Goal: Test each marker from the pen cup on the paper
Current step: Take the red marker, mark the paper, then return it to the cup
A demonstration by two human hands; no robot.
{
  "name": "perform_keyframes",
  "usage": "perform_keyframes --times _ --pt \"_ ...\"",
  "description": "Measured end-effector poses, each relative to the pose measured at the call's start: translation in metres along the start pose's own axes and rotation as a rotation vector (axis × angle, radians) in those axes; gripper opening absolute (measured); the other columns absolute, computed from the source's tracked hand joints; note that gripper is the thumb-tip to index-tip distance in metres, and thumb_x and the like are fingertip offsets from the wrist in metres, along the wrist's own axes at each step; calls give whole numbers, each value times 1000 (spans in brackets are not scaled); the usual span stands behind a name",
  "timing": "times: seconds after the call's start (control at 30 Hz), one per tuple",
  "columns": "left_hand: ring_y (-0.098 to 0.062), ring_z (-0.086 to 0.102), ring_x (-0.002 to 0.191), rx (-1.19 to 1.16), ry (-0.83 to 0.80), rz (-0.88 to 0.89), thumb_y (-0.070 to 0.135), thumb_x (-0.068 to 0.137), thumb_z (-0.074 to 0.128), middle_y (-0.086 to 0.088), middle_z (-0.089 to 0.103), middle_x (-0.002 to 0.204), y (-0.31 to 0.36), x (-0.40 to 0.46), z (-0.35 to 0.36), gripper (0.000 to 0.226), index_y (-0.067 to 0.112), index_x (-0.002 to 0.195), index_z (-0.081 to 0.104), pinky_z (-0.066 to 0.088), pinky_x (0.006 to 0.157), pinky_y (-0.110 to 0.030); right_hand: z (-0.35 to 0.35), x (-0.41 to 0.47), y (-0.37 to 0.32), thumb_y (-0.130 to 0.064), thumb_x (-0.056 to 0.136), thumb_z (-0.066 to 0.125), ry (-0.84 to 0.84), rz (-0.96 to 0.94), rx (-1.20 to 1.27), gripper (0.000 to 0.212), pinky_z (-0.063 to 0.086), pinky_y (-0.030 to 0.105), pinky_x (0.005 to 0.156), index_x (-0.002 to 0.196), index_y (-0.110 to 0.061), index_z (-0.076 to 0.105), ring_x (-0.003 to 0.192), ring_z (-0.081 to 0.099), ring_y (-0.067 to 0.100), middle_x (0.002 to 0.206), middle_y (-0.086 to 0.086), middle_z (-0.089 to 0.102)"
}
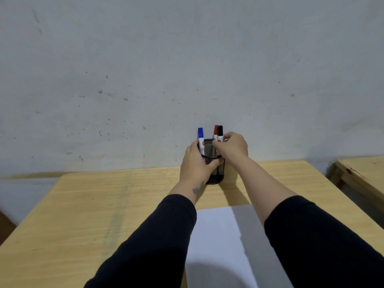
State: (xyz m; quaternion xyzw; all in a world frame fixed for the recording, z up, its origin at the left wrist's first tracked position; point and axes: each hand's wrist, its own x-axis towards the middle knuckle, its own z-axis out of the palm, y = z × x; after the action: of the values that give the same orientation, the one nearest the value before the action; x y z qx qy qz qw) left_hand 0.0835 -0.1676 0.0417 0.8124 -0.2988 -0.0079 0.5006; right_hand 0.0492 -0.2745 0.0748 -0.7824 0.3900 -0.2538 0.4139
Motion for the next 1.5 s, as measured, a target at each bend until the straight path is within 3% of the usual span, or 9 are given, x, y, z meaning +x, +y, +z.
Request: perform_keyframes --times 0.1,0.37,0.5,0.73,1.0,1.23,1.33,1.43,1.5 --pt "-16 57 104 -4 1 4 41 67 81 1 56 117 0 1 0 73 20 128 47 51 87 -35 0 1 -4 -34 67 65 12 -33 39 10 55 45 81 65 -27 58 93 66 27 89 1 71" --pt "-16 55 107 -20 -11 14 37 69 81 1 55 120 0 1 -1 71 20 128 46 49 89 -31 -35 -4 -59 -17 82 66 138 -302 315 20 52 18 67 101 -9 67 72 58 11 74 -10 58" --pt "-17 54 108 -35 -32 2 35 69 81 1 53 121 1 -1 -3 74 19 131 44 51 92 -35 -60 -13 -82 -15 82 65 139 -397 397 20 58 37 80 101 -11 68 71 59 8 75 -10 60" --pt "-20 55 110 -16 -74 6 36 63 83 -2 53 122 9 -5 -11 71 18 122 47 47 92 -36 -84 -47 -62 -13 84 66 93 -435 371 15 51 20 73 99 -16 68 73 58 8 84 -2 66" --pt "-7 45 122 163 84 410 25 88 64 7 44 141 43 -29 -49 59 22 141 38 38 96 -23 -81 -76 -4 -14 86 62 -57 -375 9 17 39 7 53 100 -15 72 68 54 11 83 -1 65" --pt "-25 64 86 444 70 665 24 92 57 -2 69 97 25 -60 -73 21 15 105 70 51 66 -36 -74 -107 1 -18 87 62 -224 -510 -251 20 41 22 72 104 -19 74 81 56 11 93 -4 66" --pt "-21 62 82 343 132 566 23 93 56 -3 68 92 19 -70 -77 19 12 100 70 49 69 -33 -66 -123 -2 -17 85 64 -31 -566 -203 23 47 29 81 107 -17 72 96 60 17 102 -2 72" --pt "-11 58 82 193 239 412 16 93 56 0 67 93 15 -84 -78 14 13 97 70 40 70 -14 -53 -140 1 -23 89 57 166 -411 7 19 47 31 72 88 -10 72 80 61 20 80 1 68" --pt "-9 57 82 154 250 362 15 93 56 2 68 94 15 -94 -76 14 13 97 70 38 69 -10 -46 -146 -3 -36 92 54 -67 -45 326 39 48 35 66 79 -3 68 63 57 22 67 5 64"
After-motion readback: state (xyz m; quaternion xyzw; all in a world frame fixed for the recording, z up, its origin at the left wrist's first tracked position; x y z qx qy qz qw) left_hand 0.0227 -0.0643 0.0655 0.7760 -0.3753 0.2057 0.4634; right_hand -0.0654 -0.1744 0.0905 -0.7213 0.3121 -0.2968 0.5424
